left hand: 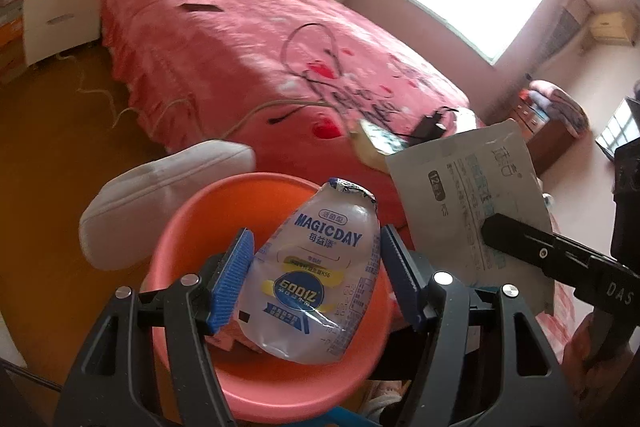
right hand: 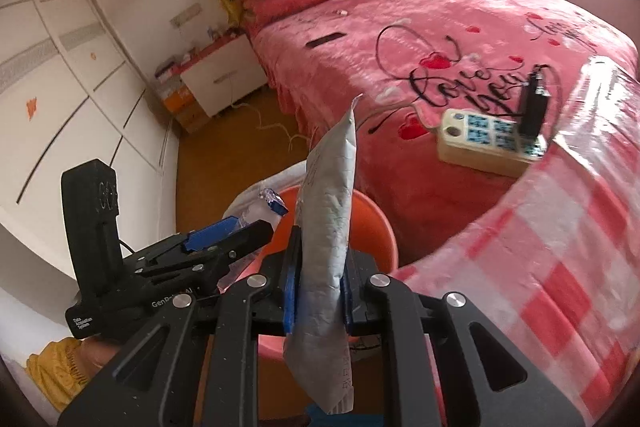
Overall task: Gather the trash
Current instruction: 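Carry both held packs over the orange bucket and open both tools to drop them, then move both open tools back toward the table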
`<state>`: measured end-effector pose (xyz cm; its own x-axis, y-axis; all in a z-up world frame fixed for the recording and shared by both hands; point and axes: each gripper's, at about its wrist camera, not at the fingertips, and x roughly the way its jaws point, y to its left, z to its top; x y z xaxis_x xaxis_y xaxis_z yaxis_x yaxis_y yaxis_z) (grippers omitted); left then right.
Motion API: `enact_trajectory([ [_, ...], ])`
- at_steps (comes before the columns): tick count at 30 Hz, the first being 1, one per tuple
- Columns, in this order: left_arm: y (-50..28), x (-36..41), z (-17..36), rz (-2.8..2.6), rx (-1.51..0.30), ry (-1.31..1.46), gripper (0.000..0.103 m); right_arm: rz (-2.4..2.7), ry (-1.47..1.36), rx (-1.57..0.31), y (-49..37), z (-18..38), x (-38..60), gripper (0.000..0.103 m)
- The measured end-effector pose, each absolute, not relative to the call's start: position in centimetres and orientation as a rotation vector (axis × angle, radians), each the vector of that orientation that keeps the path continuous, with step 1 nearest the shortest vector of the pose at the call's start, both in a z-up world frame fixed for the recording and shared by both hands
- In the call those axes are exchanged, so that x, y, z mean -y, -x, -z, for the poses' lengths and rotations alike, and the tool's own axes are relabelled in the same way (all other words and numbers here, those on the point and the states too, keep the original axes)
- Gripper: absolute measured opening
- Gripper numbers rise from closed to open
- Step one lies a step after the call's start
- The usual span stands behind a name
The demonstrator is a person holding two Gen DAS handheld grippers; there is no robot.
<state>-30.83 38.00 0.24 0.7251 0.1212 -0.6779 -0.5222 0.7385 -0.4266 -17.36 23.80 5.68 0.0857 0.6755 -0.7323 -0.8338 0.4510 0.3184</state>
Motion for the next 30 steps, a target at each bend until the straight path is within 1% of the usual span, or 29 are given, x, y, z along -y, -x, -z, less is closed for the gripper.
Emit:
enact_trajectory([
  [1,30.9,-38.3,0.1,-0.394,-0.677,0.661,0.066,-1.141,0.21,-0.972,17.4,-5.2,-24.5,0.021],
  [3,30.9,-39.0,1.2,-0.421,-0.7,0.684,0.066,-1.14,0.224,-1.007,17.2,-4.0,-25.7,0.027],
  [4,30.8,-39.2,1.7,-0.43,-0.714,0.691,0.067,-1.139,0.223,-1.019,16.9,-3.6,-25.8,0.038],
  [5,30.9,-39.4,2.1,-0.438,-0.73,0.697,0.069,-1.126,0.215,-1.03,16.6,-3.1,-25.7,0.055],
  [6,30.8,-39.7,2.6,-0.444,-0.745,0.7,0.072,-1.111,0.2,-1.036,16.3,-2.9,-25.4,0.064],
  [7,30.7,-39.7,2.8,-0.45,-0.75,0.698,0.074,-1.106,0.186,-1.038,15.8,-2.8,-25.3,0.075],
  [8,30.7,-39.8,3.0,-0.457,-0.752,0.692,0.075,-1.101,0.166,-1.033,15.5,-2.9,-24.6,0.079],
  [9,30.5,-39.8,3.1,-0.462,-0.757,0.683,0.077,-1.091,0.159,-1.025,15.3,-3.1,-24.1,0.08],
  [10,30.3,-39.8,3.1,-0.461,-0.762,0.679,0.077,-1.076,0.158,-1.012,15.1,-3.4,-23.7,0.082],
  [11,30.0,-39.8,3.1,-0.457,-0.766,0.675,0.077,-1.059,0.155,-0.993,14.9,-3.7,-23.2,0.086],
  [13,29.6,-39.5,3.0,-0.453,-0.765,0.665,0.079,-1.035,0.139,-0.969,14.3,-4.3,-22.1,0.089],
  [18,28.2,-38.6,2.5,-0.415,-0.772,0.646,0.081,-0.963,0.103,-0.934,12.8,-5.2,-18.9,0.09],
  [20,27.7,-38.0,2.3,-0.392,-0.775,0.636,0.081,-0.945,0.092,-0.936,12.2,-5.3,-17.6,0.092],
  [22,27.2,-37.5,2.2,-0.37,-0.777,0.63,0.081,-0.919,0.079,-0.946,11.5,-5.5,-16.3,0.092],
  [27,25.8,-35.4,1.6,-0.297,-0.782,0.565,0.081,-0.837,0.024,-0.957,9.5,-6.6,-11.3,0.092],
  [30,24.8,-34.1,1.6,-0.256,-0.791,0.532,0.081,-0.758,-0.006,-0.951,8.4,-7.6,-7.7,0.094],
])
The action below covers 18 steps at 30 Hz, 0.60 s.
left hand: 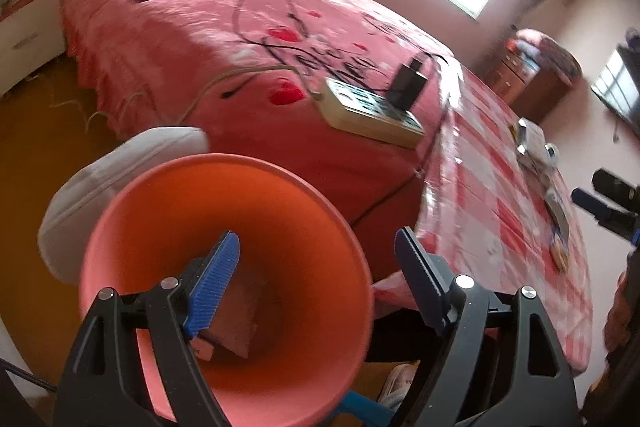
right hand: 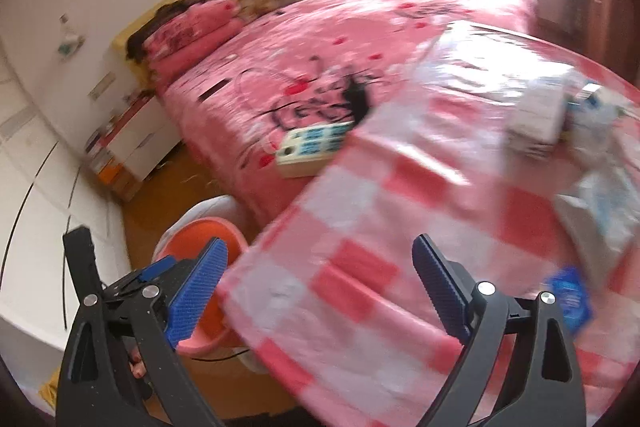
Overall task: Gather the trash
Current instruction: 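Move both open tools back toward the table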
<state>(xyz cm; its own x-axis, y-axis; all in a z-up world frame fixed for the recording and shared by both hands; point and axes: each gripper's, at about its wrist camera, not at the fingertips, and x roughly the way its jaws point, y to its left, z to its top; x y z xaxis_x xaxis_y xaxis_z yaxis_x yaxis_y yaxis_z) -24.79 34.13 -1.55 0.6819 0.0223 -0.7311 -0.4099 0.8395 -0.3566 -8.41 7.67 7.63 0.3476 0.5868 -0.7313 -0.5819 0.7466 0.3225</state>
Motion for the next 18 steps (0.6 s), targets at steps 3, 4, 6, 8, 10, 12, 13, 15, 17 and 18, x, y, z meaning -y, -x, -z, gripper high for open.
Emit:
enact_trajectory([
  [3,23.9,-33.1,1.7,-0.213,-0.802,0.527,0.081,-0.684,-0.041,-0.946,7.6,-8.3,-4.5,0.094],
  [4,23.7,-32.8,1.8,-0.203,-0.805,0.527,0.081,-0.663,-0.051,-0.944,7.4,-8.5,-3.5,0.094],
  [6,23.2,-32.4,2.0,-0.183,-0.811,0.527,0.081,-0.634,-0.062,-0.94,7.2,-8.8,-2.2,0.094],
  [8,22.9,-31.9,2.1,-0.17,-0.822,0.518,0.081,-0.607,-0.077,-0.935,7.1,-9.0,-0.8,0.094],
  [10,22.7,-31.6,2.2,-0.163,-0.828,0.51,0.081,-0.589,-0.096,-0.933,7.0,-9.1,0.2,0.094],
  [12,22.5,-31.4,2.3,-0.161,-0.835,0.509,0.081,-0.573,-0.11,-0.939,6.7,-8.9,1.2,0.094],
  [13,22.3,-31.3,2.4,-0.16,-0.838,0.509,0.081,-0.566,-0.113,-0.942,6.6,-8.8,1.6,0.094],
  [15,22.1,-31.2,2.3,-0.165,-0.842,0.505,0.081,-0.554,-0.123,-0.946,6.5,-8.6,2.2,0.094],
  [17,21.8,-31.2,2.2,-0.175,-0.845,0.499,0.081,-0.545,-0.14,-0.95,6.3,-8.4,2.8,0.094],
  [18,21.7,-31.2,2.2,-0.178,-0.848,0.498,0.081,-0.539,-0.147,-0.952,6.3,-8.3,3.2,0.094],
])
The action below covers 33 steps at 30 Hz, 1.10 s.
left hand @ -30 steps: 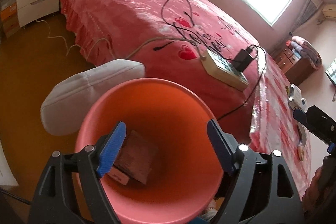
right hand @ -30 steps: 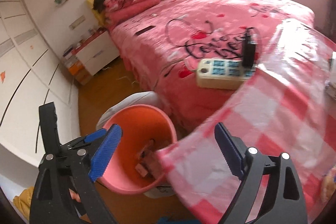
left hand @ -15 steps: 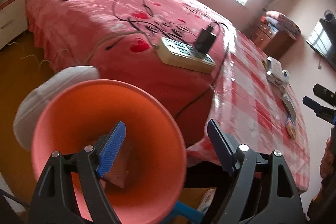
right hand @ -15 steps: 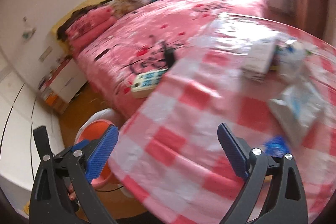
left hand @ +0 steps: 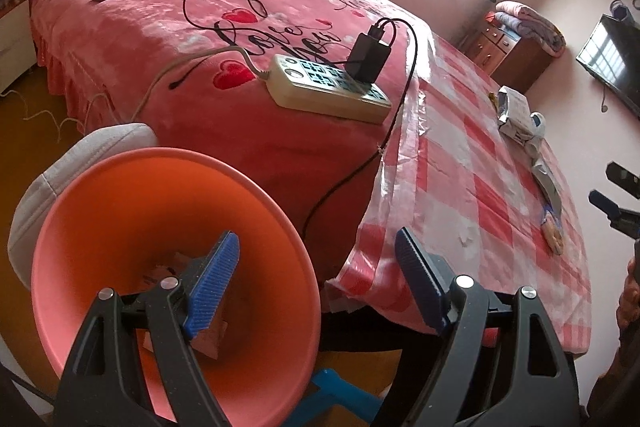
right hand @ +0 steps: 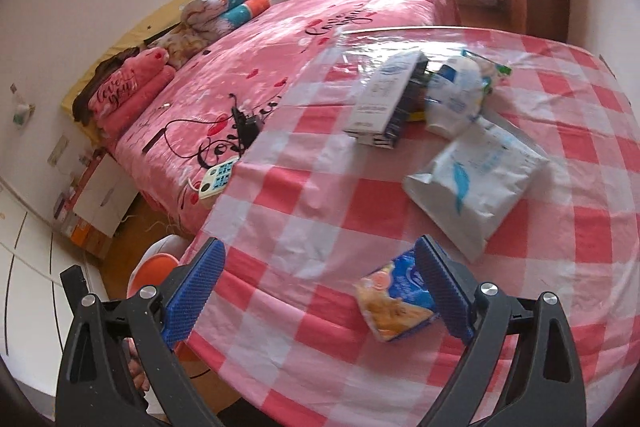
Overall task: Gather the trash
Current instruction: 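Move both open tools back toward the table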
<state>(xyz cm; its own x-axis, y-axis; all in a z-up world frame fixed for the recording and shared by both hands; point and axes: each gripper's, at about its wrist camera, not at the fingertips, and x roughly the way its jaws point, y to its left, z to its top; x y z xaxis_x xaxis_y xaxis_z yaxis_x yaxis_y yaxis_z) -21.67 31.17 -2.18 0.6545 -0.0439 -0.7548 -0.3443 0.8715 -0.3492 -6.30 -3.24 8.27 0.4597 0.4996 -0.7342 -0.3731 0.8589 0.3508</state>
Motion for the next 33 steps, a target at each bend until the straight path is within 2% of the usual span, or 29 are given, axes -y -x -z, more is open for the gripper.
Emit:
enact_trajectory([
  [11,19.5,-29.8,-0.7,-0.172,-0.825,0.413,0.081,-0.469,-0.198,-0.929,6.1,-8.1,7.7,0.094],
  [19,17.2,-25.8,-3.6,-0.08,-0.809,0.344,0.081,-0.421,-0.225,-0.916,4.6,-7.8,10.9,0.094],
  [33,7.0,-16.6,-7.7,0.183,-0.809,0.282,0.081,-0.375,-0.312,-0.956,0.9,-4.9,15.3,0.094],
])
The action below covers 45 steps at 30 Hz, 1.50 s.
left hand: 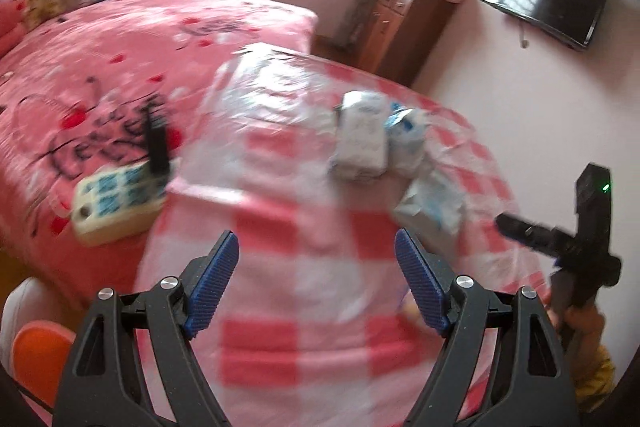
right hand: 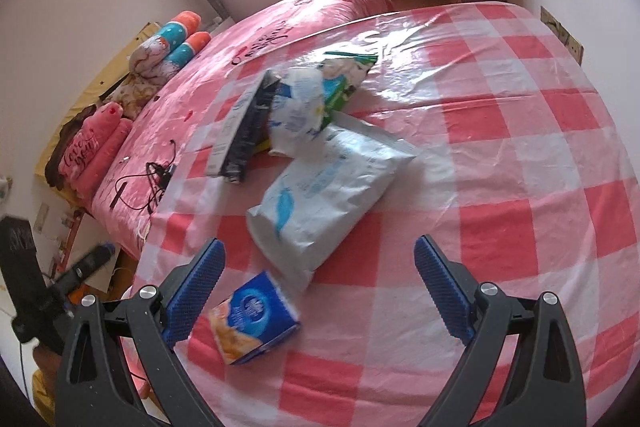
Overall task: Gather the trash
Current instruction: 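Move both open tools back toward the table, then grasp the white milk carton with the left tool while the right tool grasps the white cup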
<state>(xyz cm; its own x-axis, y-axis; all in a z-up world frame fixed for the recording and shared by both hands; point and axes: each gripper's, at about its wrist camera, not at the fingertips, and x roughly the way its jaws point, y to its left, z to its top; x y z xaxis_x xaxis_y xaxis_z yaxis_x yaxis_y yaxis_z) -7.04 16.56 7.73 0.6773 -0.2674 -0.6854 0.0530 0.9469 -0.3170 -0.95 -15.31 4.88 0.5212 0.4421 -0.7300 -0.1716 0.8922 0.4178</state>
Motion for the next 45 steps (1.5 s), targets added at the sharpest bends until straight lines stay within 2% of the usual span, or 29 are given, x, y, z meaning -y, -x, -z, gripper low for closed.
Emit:
enact_trajectory([
  [11,-3.2,-10.1,-6.6,0.219,-0.861,0.159,0.081,-0.444,-0.403,-0.931,-4.8,-5.2,16.3,0.094],
  [24,-9.8,-8.8,-3.7,0.172,-0.931,0.102,0.081,-0.506,-0.433,-0.912,-10.4,-4.4,13.9,0.094],
  [26,-10.2,-8.8,-3.4,0.168,-0.935,0.101,0.081,-0.521,-0.417,-0.907,-10.8,-4.3,13.1,0.088],
  [32,-10.9,-9.1,-3.1,0.17,-0.929,0.116,0.071,-0.541,-0.369,-0.905,-11.7,-4.3,11.0,0.08],
  [35,-11.0,-9.1,-3.0,0.174,-0.923,0.123,0.068,-0.531,-0.349,-0.903,-12.1,-4.2,10.3,0.08],
  [39,-11.1,-8.9,-2.6,0.19,-0.931,0.137,0.056,-0.521,-0.346,-0.907,-12.5,-3.9,9.9,0.08],
  [43,-10.9,-8.8,-2.4,0.188,-0.923,0.15,0.055,-0.509,-0.327,-0.906,-12.9,-3.3,9.4,0.08],
  [45,-10.8,-8.8,-2.3,0.185,-0.918,0.158,0.055,-0.507,-0.321,-0.902,-12.9,-3.0,9.2,0.076],
])
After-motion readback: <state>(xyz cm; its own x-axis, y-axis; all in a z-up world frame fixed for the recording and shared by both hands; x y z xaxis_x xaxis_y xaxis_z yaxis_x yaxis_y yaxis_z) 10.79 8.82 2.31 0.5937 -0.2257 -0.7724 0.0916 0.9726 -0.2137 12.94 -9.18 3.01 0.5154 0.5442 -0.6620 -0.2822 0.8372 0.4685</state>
